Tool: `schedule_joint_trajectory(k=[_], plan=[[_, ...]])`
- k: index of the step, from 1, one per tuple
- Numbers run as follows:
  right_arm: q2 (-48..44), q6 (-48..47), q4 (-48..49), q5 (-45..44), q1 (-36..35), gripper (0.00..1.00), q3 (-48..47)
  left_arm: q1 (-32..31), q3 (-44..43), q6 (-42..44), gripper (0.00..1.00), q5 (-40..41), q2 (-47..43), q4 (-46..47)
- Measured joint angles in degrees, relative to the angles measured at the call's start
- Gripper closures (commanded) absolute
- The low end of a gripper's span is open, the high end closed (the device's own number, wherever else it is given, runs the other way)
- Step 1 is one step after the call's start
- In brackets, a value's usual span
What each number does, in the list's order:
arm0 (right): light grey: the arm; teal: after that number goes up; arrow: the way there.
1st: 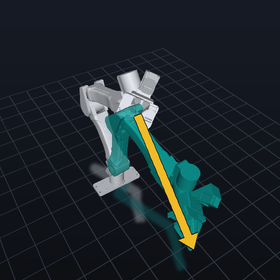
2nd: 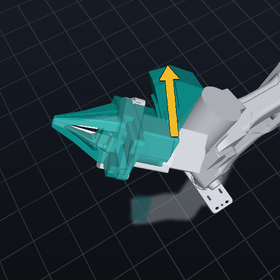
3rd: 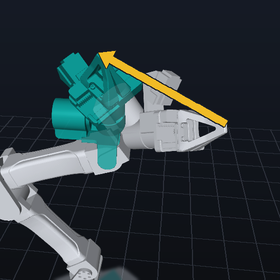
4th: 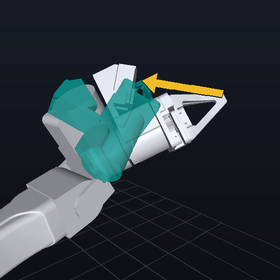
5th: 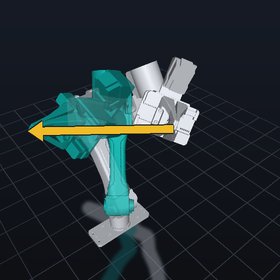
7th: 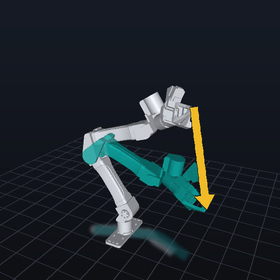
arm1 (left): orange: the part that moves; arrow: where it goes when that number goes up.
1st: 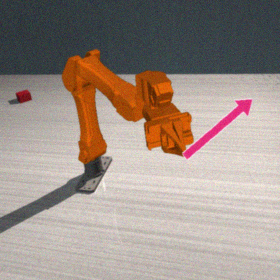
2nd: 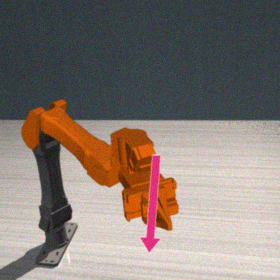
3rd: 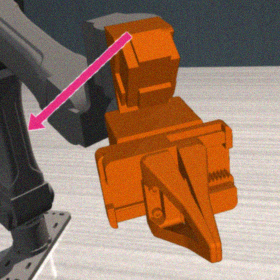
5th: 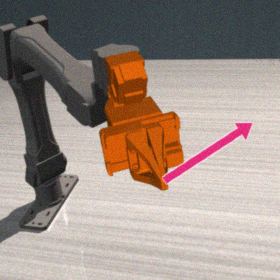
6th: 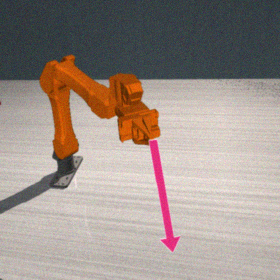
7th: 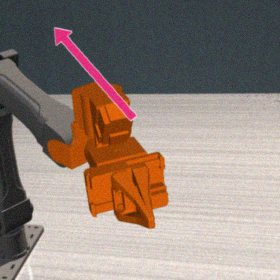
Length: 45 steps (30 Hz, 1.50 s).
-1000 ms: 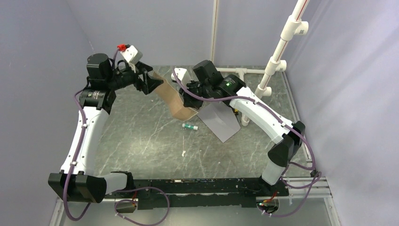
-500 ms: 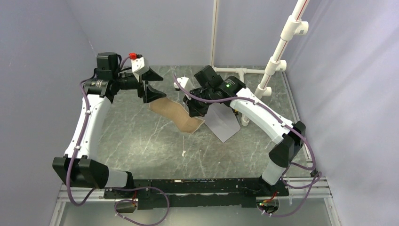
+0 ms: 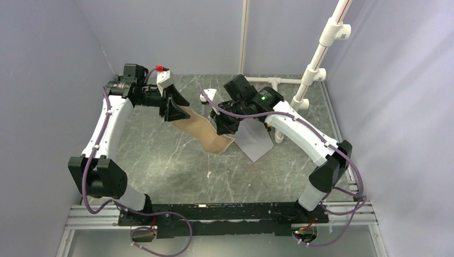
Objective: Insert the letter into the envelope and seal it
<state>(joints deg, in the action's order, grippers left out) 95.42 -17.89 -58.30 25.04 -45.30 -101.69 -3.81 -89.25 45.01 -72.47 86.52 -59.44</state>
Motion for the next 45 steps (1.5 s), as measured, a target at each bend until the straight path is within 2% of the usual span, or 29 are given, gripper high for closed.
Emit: schedule_joint_trajectory(k=[4, 7, 19, 26, 28, 34, 45], plan=[[-0.07, -0.02, -0.33, 0.68, 0.00, 1.00, -0.02, 0.00, 0.00, 1.40, 0.72, 0.15, 0.20, -1.66], [-0.07, -0.13, -0.42, 0.81, 0.00, 1.00, 0.00, 0.00, -0.11, 1.44, 0.75, 0.42, 0.22, -1.70], [-0.07, -0.72, -0.96, 0.85, 0.02, 1.00, -3.32, 0.00, -2.56, 3.34, 0.52, 2.32, 0.22, -6.32], [-0.07, -0.81, -1.22, 0.85, 0.02, 1.00, -3.37, 0.00, -2.56, 3.87, 0.26, 2.40, 0.20, -7.65], [-0.07, -0.81, -1.25, 0.83, 0.02, 1.00, -3.37, 0.00, -2.56, 3.43, 0.21, 2.40, 0.11, -7.19], [-0.07, -0.79, -1.22, 0.74, 0.02, 1.00, -3.37, 0.00, -2.51, 1.11, 0.16, 2.21, -0.94, -4.70], [0.39, -0.66, -1.20, 0.02, 0.00, 1.00, -3.37, -0.02, -0.22, -1.33, 0.13, 1.53, -2.51, -2.97]])
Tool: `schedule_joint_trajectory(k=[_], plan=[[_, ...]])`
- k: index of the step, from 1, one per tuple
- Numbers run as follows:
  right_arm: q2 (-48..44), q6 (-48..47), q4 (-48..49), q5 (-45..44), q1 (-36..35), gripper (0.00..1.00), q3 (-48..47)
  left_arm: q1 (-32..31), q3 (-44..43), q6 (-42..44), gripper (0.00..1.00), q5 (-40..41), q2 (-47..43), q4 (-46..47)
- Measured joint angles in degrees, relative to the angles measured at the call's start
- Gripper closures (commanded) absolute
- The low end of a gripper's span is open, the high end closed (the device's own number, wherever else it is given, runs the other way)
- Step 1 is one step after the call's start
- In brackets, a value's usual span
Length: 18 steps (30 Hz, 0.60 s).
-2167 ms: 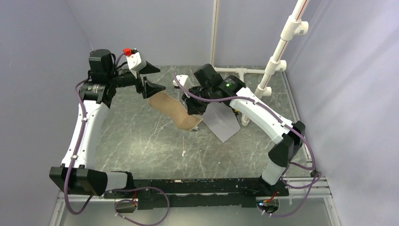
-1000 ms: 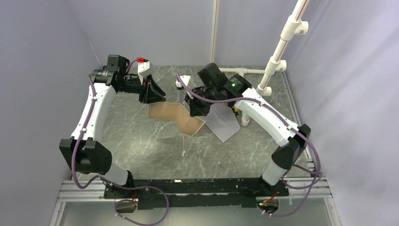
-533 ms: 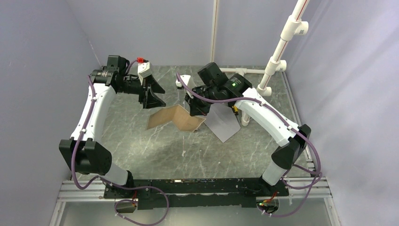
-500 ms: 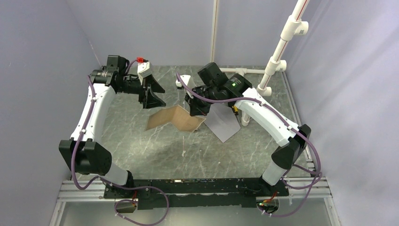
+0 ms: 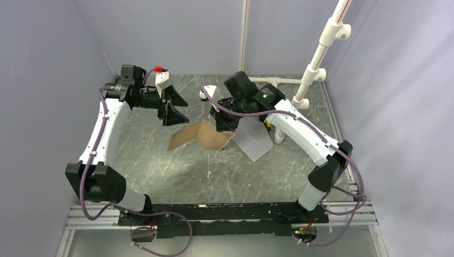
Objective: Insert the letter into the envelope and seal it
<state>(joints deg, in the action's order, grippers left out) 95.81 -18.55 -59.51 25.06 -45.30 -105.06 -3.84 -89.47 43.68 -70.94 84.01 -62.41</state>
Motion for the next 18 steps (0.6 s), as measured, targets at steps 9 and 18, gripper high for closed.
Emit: schedule_joint_trajectory(k=[9, 18], plan=[[2.64, 1.64, -0.02, -2.51, 0.02, 1.00, -2.16, -0.52, 2.14, -2.47, 0.12, -0.59, -0.52, 1.75], [3.48, 2.73, -0.20, -4.02, 0.00, 1.00, -3.41, -4.20, 2.14, -2.32, 0.20, 5.20, -0.81, 0.13]])
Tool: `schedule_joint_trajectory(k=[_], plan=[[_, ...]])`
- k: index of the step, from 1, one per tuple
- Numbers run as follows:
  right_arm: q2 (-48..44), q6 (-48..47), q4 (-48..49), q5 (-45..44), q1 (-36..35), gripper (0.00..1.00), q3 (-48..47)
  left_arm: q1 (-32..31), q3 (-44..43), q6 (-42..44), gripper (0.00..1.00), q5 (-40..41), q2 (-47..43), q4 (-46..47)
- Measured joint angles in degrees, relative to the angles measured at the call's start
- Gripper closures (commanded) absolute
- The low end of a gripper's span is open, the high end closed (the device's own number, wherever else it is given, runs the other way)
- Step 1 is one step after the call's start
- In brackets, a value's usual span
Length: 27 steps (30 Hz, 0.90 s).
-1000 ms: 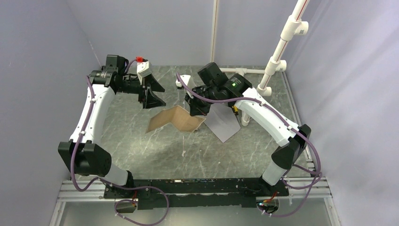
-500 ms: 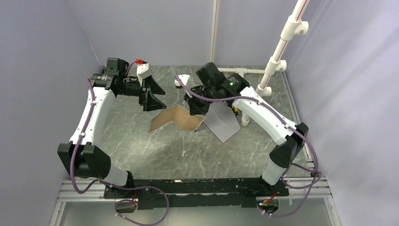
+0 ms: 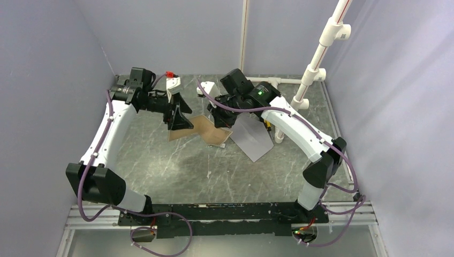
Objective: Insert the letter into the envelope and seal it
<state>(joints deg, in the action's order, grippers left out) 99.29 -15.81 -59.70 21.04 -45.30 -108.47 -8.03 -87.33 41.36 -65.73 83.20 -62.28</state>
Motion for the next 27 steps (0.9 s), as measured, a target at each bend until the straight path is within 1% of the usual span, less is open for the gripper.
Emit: schedule_joint_trajectory(k=[2, 3, 4, 6, 8, 9, 10, 11, 15, 16, 18, 19, 21, 23, 25, 27], plan=[[0.04, 0.22, -0.02, -0.04, 0.00, 1.00, -0.33, -0.81, 0.00, -0.02, 0.27, 2.08, 0.00, -0.22], [0.04, 0.28, -0.02, -0.04, 0.02, 1.00, -0.35, -1.14, 0.15, -0.09, 0.32, 3.08, 0.00, 0.02], [0.04, 0.37, -0.02, -0.04, 0.02, 1.00, -0.39, -1.38, 0.44, -0.20, 0.37, 4.22, -0.09, 0.31], [0.04, 0.39, -0.04, -0.07, 0.02, 1.00, -0.39, -1.62, 1.01, -0.48, 0.51, 6.69, -0.11, 0.79], [0.04, 0.39, -0.04, -0.04, 0.02, 1.00, -0.39, -1.73, 1.31, -0.76, 0.69, 8.79, -0.11, 1.68], [0.04, 0.39, -0.02, -0.04, 0.02, 1.00, -0.39, -1.79, 1.36, -0.87, 0.80, 9.68, -0.11, 2.12], [0.04, 0.37, -0.04, -0.04, 0.02, 1.00, -0.39, -1.81, 1.44, -0.94, 0.94, 10.67, -0.15, 2.82], [0.04, 0.39, -0.04, -0.04, 0.02, 1.00, -0.39, -1.84, 1.57, -1.11, 0.97, 11.54, -0.22, 3.61], [0.04, 0.68, -0.02, -0.07, 0.07, 1.00, -0.39, -2.08, 3.08, -1.73, 0.98, 14.91, -1.01, 7.85], [0.04, 1.07, 0.02, -0.22, 0.17, 0.97, -0.39, -2.14, 3.69, -1.81, 0.98, 15.39, -1.44, 8.98], [0.04, 2.12, 0.31, -0.87, 0.59, 0.69, -0.37, -2.21, 4.22, -1.88, 0.98, 15.85, -2.08, 9.99], [0.04, 2.97, 0.59, -1.01, 1.20, 0.52, -0.39, -2.21, 4.26, -1.95, 0.98, 16.04, -2.38, 10.56], [0.02, 5.07, 1.18, -0.48, 2.91, 0.26, -0.37, -2.25, 4.26, -1.95, 0.97, 16.13, -2.80, 11.39], [-0.83, 6.49, 4.26, 0.87, 6.10, 0.15, 1.16, -2.25, 4.04, -1.88, 0.98, 16.11, -2.95, 11.45], [-2.99, 7.91, 7.43, 2.03, 8.61, 0.09, 4.55, -2.25, 3.72, -1.77, 0.97, 16.09, -2.95, 11.43], [-5.79, 8.39, 10.45, 2.97, 10.38, 0.06, 8.50, -2.25, 3.34, -1.84, 0.97, 16.02, -2.95, 11.45]])
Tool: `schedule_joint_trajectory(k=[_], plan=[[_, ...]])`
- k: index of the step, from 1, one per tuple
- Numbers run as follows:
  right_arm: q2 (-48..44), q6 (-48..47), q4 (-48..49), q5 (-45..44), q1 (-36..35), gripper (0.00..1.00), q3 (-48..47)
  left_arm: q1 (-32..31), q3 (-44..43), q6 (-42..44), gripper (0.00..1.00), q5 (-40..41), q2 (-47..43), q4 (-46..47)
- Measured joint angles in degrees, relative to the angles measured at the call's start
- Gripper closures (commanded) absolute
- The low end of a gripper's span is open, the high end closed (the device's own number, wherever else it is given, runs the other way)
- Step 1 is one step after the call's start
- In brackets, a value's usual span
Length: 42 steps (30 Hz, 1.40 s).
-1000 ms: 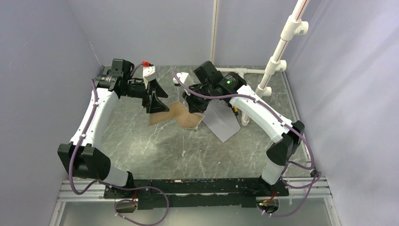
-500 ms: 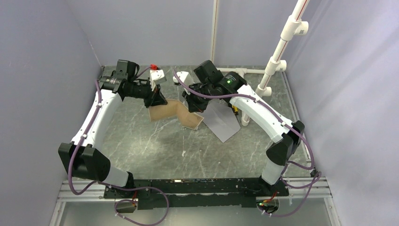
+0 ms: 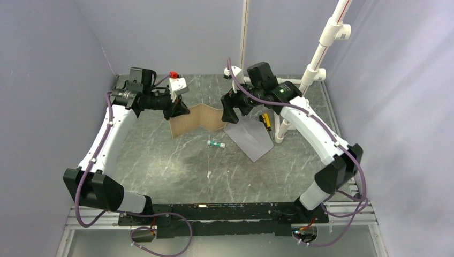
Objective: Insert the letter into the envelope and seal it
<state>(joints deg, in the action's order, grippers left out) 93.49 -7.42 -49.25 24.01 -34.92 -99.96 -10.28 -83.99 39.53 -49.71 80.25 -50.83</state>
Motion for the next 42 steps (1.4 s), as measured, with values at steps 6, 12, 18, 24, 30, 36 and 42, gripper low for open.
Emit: schedule_joint_trajectory(k=[6, 12, 18, 24, 30, 36, 42], plan=[[-7.32, 0.13, 8.52, 5.31, -0.63, 0.04, 8.11, 0.00, -0.98, -0.22, 0.98, -1.64, -0.31, -0.02], [-9.88, 0.13, 15.10, 9.40, -0.79, 0.19, 12.87, 0.00, -2.58, 0.09, 0.98, -4.46, -1.31, -1.77], [-13.03, 0.33, 16.39, 12.76, -0.79, 0.33, 17.18, 0.00, -3.08, 0.17, 0.97, -7.21, -3.30, -3.48], [-18.60, 2.10, 18.08, 14.71, -0.79, 0.64, 22.67, 0.00, -3.08, -0.52, 0.97, -10.36, -4.55, -3.10], [-20.13, 4.09, 20.70, 15.15, -0.79, 1.00, 23.98, 0.00, -3.08, -1.86, 0.94, -12.57, -5.31, -2.34], [-20.20, 3.93, 18.40, 13.29, -0.79, 1.00, 21.49, 0.00, -0.31, -6.34, 0.08, -12.04, -9.22, 3.89], [-13.94, -3.41, 7.52, 11.61, -0.81, 1.00, 8.22, -0.07, 7.39, -14.16, 0.07, -10.43, -13.25, 16.00]])
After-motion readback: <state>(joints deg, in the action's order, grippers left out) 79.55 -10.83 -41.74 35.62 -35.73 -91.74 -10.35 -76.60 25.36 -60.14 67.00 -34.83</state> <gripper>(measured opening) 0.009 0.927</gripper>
